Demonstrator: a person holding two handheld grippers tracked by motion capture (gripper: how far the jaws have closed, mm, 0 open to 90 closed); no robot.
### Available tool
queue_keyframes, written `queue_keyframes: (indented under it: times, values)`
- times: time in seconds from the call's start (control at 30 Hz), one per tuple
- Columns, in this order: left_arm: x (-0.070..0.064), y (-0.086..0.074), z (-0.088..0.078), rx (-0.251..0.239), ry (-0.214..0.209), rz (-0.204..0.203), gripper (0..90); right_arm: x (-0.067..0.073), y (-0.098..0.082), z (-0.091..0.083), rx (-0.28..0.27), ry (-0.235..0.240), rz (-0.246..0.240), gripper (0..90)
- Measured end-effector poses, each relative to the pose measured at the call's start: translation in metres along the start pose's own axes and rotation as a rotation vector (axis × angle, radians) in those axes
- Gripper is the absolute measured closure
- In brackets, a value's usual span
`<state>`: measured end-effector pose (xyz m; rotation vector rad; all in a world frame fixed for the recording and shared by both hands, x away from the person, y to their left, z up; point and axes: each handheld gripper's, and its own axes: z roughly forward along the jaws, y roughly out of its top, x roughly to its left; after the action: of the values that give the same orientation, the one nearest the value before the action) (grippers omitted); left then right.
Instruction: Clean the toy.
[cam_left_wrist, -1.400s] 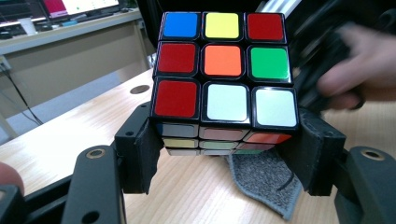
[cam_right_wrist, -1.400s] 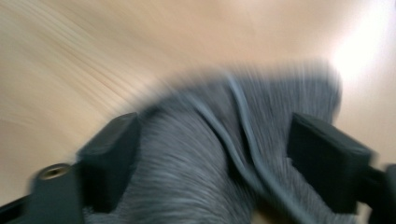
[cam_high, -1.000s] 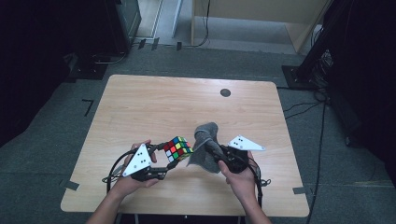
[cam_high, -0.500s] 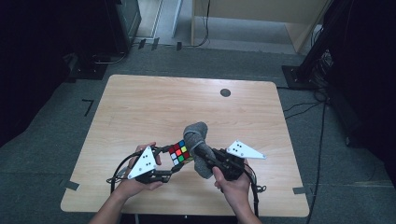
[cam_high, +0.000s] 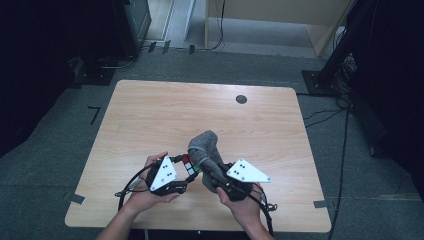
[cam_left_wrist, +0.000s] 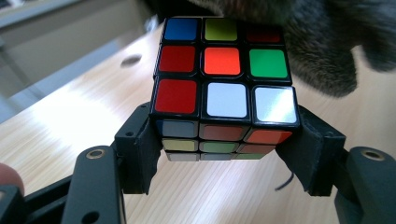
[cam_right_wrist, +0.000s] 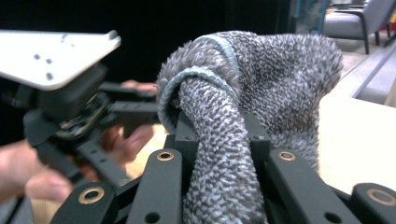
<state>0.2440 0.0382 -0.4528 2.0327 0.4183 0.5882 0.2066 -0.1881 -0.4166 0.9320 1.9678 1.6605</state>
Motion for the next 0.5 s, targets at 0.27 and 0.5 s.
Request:
queue_keyframes:
  times: [0.27, 0.5]
  values:
    - [-0.011, 0.007, 0.004, 0.072, 0.041, 0.068, 34.8, 0.005, -0.008, 0.016, 0.109, 0.016, -0.038, 74.9]
    - [-0.012, 0.005, 0.008, 0.081, 0.03, 0.065, 34.8, 0.002, -0.012, 0.015, 0.103, 0.043, -0.012, 74.7]
